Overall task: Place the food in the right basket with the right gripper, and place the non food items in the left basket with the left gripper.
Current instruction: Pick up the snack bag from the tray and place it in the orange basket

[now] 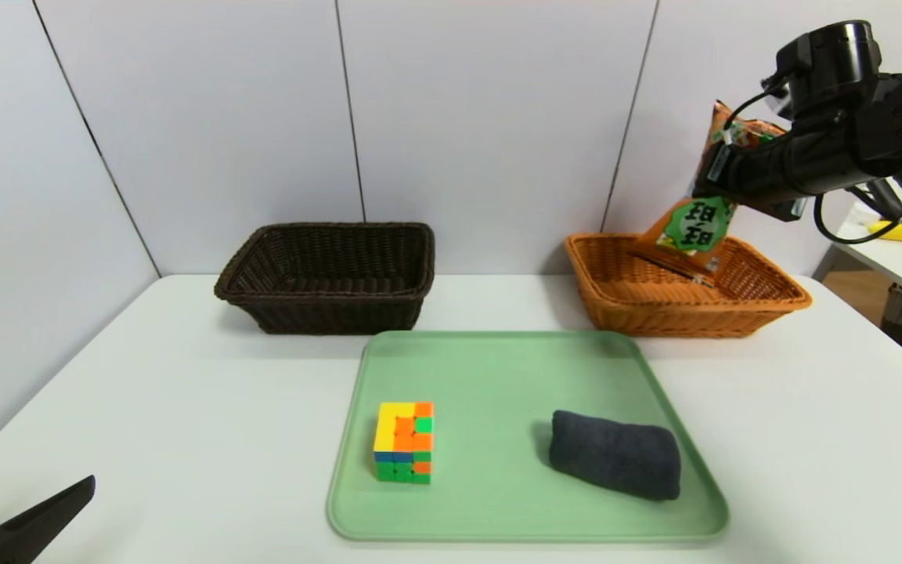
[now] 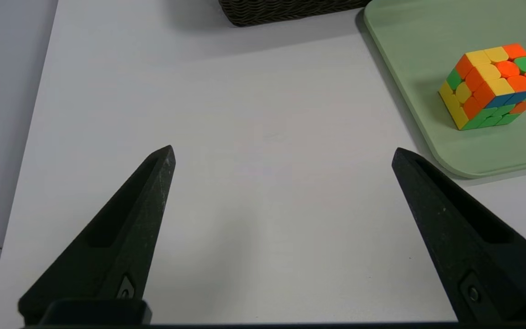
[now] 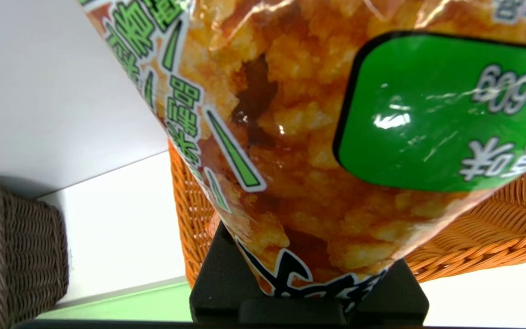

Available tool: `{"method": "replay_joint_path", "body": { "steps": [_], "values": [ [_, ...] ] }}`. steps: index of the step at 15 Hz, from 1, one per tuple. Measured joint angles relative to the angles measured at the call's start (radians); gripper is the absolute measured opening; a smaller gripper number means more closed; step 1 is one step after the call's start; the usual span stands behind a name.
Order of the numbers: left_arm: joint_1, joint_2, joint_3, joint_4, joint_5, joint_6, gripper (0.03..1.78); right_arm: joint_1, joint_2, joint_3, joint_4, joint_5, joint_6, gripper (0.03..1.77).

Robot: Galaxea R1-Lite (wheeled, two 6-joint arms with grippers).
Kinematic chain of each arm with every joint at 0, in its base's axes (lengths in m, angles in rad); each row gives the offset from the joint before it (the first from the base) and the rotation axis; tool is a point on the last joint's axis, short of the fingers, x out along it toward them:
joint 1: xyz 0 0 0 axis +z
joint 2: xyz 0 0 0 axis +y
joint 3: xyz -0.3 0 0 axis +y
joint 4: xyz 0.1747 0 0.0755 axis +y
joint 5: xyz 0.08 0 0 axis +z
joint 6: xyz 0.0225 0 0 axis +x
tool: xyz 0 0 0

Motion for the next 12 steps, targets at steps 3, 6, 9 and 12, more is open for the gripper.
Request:
{"method": "replay_joint_path", "body": {
  "steps": [3,6,9,12],
  "values": [
    [0.0,0.0,0.0,0.0,-0.001,-0.001,1.69,-0.003,0.019,-0.007,-0.018,0.008,0.019,0.37],
    [-0.001,-0.001,0.001,0.001,-0.001,-0.001,1.69,-0.015,0.07,-0.037,-0.067,0.012,0.154,0.37],
    [0.0,-0.003,0.005,0.002,-0.001,-0.001,1.69,-0.029,0.116,-0.061,-0.075,0.012,0.237,0.37],
    [-0.001,-0.002,0.007,0.002,-0.001,-0.001,1.69,-0.034,0.138,-0.055,-0.056,0.016,0.357,0.37]
  ]
}}
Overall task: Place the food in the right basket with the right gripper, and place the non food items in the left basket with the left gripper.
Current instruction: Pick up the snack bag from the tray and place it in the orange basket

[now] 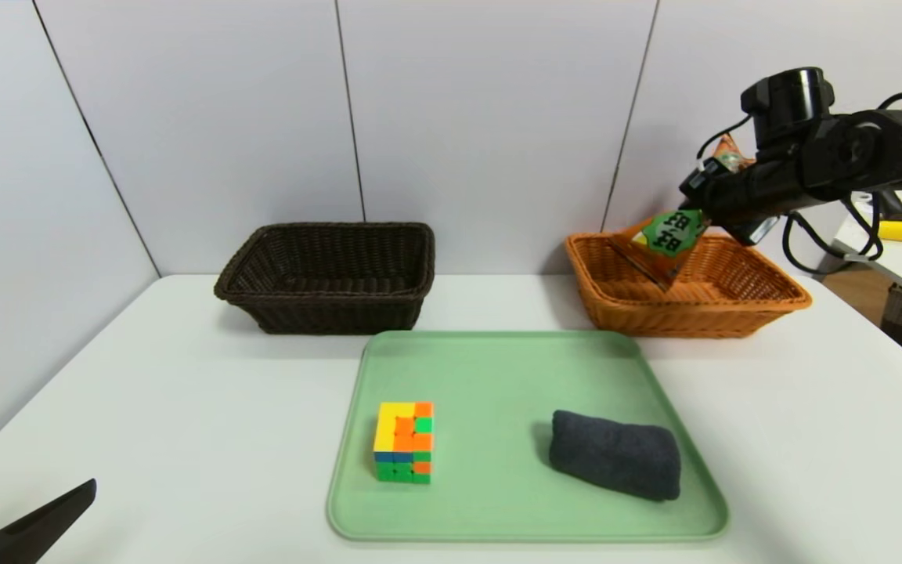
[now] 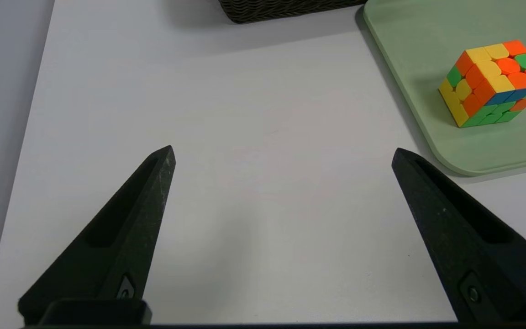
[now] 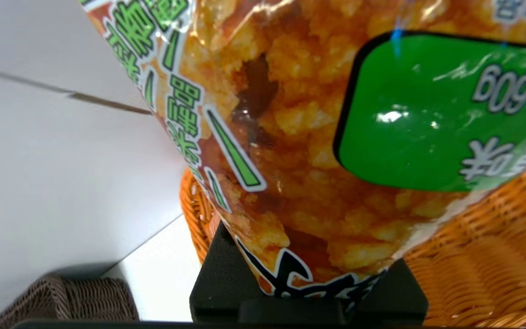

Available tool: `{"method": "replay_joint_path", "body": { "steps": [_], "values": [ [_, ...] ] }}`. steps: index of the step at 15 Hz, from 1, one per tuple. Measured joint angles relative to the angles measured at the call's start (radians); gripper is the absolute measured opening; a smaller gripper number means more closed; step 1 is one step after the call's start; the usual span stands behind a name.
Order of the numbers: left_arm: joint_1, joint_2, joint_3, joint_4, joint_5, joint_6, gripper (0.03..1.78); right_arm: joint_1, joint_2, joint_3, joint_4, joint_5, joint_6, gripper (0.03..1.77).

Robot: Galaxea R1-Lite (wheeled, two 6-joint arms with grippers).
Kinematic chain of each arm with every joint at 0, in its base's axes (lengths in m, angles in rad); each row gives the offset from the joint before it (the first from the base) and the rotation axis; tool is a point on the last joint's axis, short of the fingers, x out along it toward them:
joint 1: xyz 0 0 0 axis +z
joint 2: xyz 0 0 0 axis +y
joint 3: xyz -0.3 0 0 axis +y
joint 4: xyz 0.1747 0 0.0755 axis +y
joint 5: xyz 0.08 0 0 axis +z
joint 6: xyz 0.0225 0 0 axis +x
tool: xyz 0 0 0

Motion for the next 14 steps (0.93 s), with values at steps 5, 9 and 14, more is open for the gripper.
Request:
{"method": "replay_joint_path", "body": {
  "steps": [5,9,14],
  "values": [
    [-0.001,0.003,0.001,0.0,0.0,0.0,1.69,-0.001,-0.002,0.016,0.041,0.046,0.026,0.37],
    [-0.002,0.004,0.001,0.0,0.001,-0.001,1.69,-0.001,-0.007,0.014,0.04,0.051,0.048,0.9],
    [-0.003,0.004,-0.001,0.0,0.001,-0.001,1.69,0.006,-0.027,0.012,0.058,0.04,0.023,1.28]
  ]
}}
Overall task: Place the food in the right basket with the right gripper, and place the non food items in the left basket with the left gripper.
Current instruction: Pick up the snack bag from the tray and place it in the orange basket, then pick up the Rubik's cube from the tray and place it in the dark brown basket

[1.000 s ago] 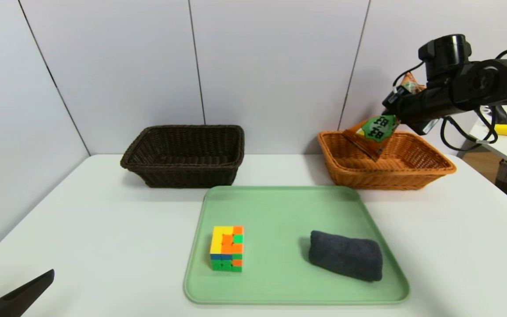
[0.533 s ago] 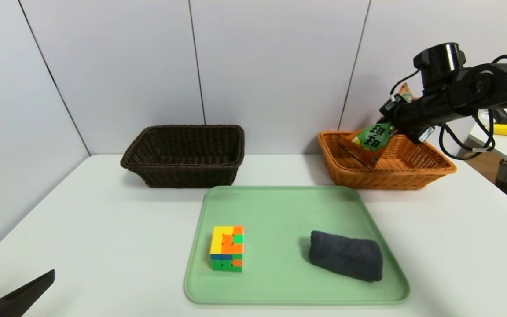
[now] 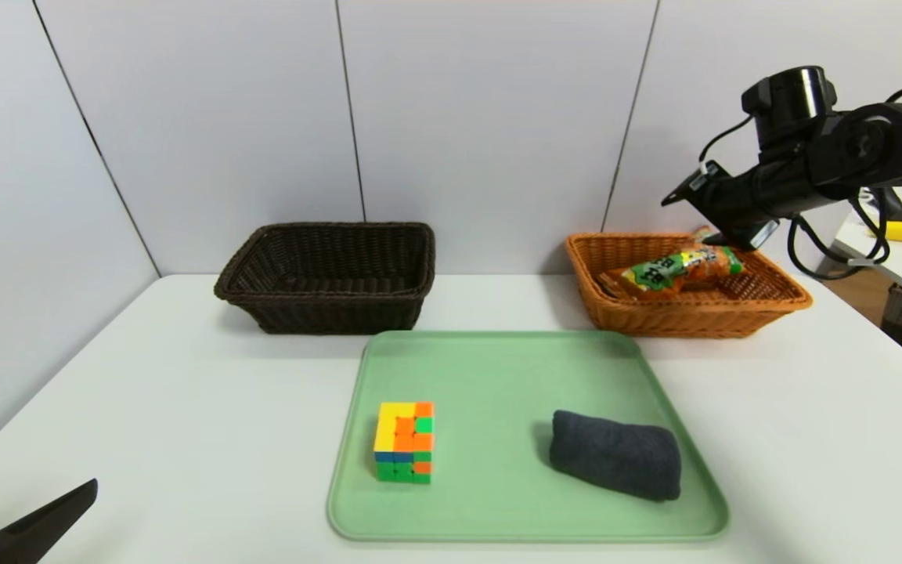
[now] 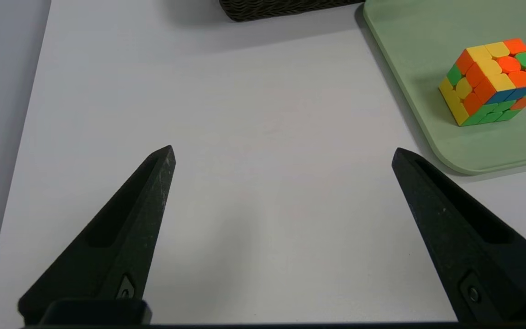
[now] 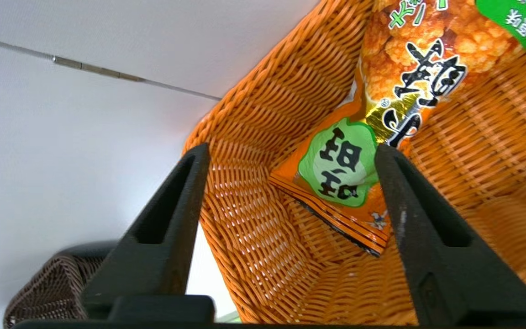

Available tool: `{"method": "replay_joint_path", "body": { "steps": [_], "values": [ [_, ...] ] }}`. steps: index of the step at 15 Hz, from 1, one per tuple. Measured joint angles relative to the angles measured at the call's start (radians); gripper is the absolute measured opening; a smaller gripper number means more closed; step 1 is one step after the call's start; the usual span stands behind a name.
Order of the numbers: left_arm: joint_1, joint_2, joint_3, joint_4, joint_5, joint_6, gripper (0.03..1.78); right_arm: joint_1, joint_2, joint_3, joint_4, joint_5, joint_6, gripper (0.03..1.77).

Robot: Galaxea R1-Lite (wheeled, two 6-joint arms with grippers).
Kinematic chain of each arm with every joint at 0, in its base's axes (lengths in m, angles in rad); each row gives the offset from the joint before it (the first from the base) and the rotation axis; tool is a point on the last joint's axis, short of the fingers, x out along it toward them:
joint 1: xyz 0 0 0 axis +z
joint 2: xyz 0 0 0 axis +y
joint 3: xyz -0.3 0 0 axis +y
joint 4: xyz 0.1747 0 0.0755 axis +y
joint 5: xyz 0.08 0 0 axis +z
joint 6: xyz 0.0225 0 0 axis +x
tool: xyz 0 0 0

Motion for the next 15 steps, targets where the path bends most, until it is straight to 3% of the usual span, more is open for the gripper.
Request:
{"method": "replay_joint_path", "body": {
  "steps": [4,8,10,13,15],
  "values": [
    [-0.001,0.006,-0.012,0.0,0.002,0.0,1.69,0.02,-0.057,0.003,0.019,-0.006,-0.124,1.45],
    [-0.003,0.04,-0.052,0.0,0.002,-0.001,1.69,0.067,-0.172,0.139,0.025,-0.048,-0.41,1.56],
    [-0.015,0.062,-0.072,0.0,0.001,0.001,1.69,0.111,-0.236,0.207,0.027,-0.063,-0.483,1.59],
    [-0.057,0.095,-0.101,0.0,0.007,0.002,1.69,0.162,-0.323,0.283,0.029,-0.013,-0.532,1.63],
    [-0.081,0.116,-0.115,0.0,0.009,0.001,1.69,0.168,-0.373,0.334,0.028,0.005,-0.614,1.65]
  ]
}}
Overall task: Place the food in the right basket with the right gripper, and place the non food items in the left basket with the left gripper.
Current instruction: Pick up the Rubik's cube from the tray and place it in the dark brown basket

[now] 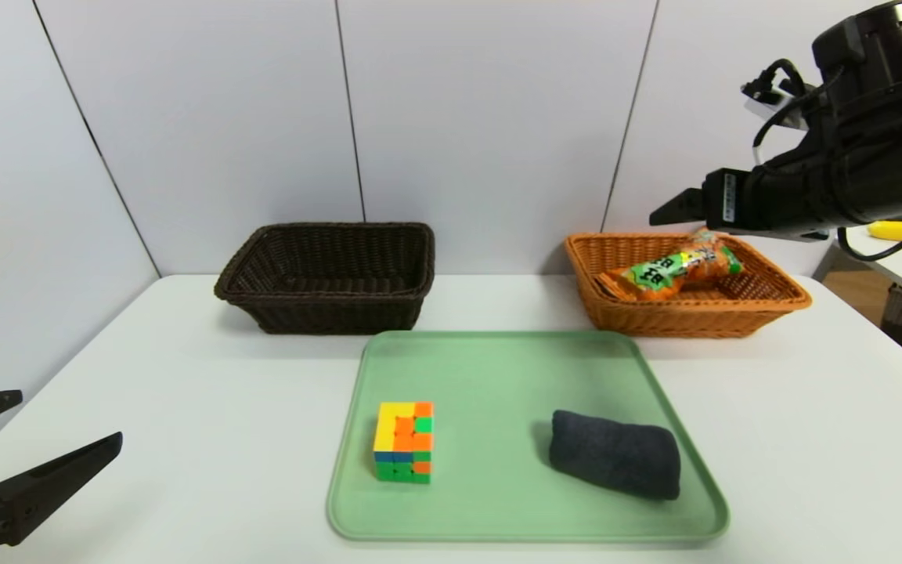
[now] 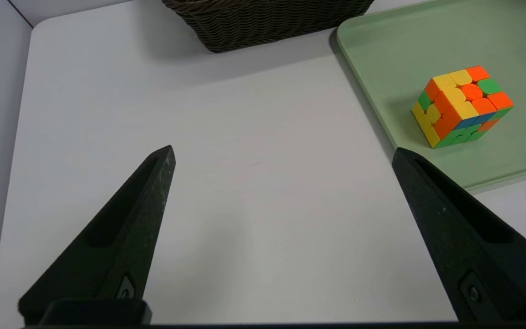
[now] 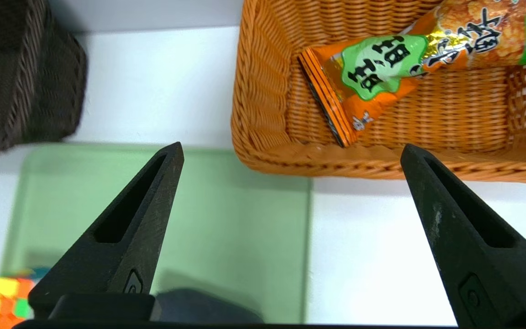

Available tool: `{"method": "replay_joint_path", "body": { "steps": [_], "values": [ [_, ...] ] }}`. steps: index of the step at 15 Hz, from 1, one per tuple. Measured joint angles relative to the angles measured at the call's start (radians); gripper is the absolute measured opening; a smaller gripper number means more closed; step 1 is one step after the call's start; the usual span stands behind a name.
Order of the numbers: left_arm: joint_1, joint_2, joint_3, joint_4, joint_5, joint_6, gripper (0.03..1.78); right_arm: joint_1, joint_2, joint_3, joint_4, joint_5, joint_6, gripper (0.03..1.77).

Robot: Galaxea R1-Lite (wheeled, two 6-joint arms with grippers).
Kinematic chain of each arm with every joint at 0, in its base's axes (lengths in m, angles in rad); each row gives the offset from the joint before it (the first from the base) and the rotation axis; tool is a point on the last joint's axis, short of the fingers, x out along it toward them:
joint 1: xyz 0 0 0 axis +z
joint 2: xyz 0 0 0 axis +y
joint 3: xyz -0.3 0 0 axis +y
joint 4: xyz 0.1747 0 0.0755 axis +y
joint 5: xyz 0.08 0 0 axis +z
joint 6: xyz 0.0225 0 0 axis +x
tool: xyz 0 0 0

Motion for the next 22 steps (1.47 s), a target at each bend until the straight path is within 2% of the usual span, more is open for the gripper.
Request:
{"method": "replay_joint_path", "body": {
  "steps": [1,3,5,8,11,15,19,22],
  "values": [
    [-0.015,0.012,-0.006,0.0,0.004,0.0,1.69,0.003,-0.021,0.018,0.0,-0.008,-0.033,1.66],
    [-0.064,0.04,-0.018,-0.003,0.016,-0.003,1.69,0.024,-0.053,0.051,-0.001,-0.034,-0.041,1.67],
    [-0.125,0.081,-0.027,-0.011,0.028,-0.017,1.69,0.029,-0.08,0.099,-0.01,-0.034,-0.04,1.68],
    [-0.236,0.167,-0.019,-0.087,0.045,-0.067,1.69,0.03,-0.124,0.163,-0.019,-0.031,-0.037,1.69],
    [-0.345,0.28,-0.045,-0.136,0.142,-0.086,1.69,0.022,-0.148,0.175,-0.014,-0.032,-0.037,1.69],
    [-0.428,0.458,-0.181,-0.123,0.267,-0.096,1.69,0.012,-0.157,0.184,-0.006,-0.047,-0.01,1.69],
    [-0.477,0.607,-0.325,-0.027,0.346,-0.189,1.69,-0.005,-0.159,0.2,-0.003,-0.06,-0.009,1.69],
    [-0.555,0.698,-0.438,0.073,0.416,-0.29,1.69,-0.01,-0.161,0.214,-0.004,-0.06,-0.005,1.69]
  ]
}}
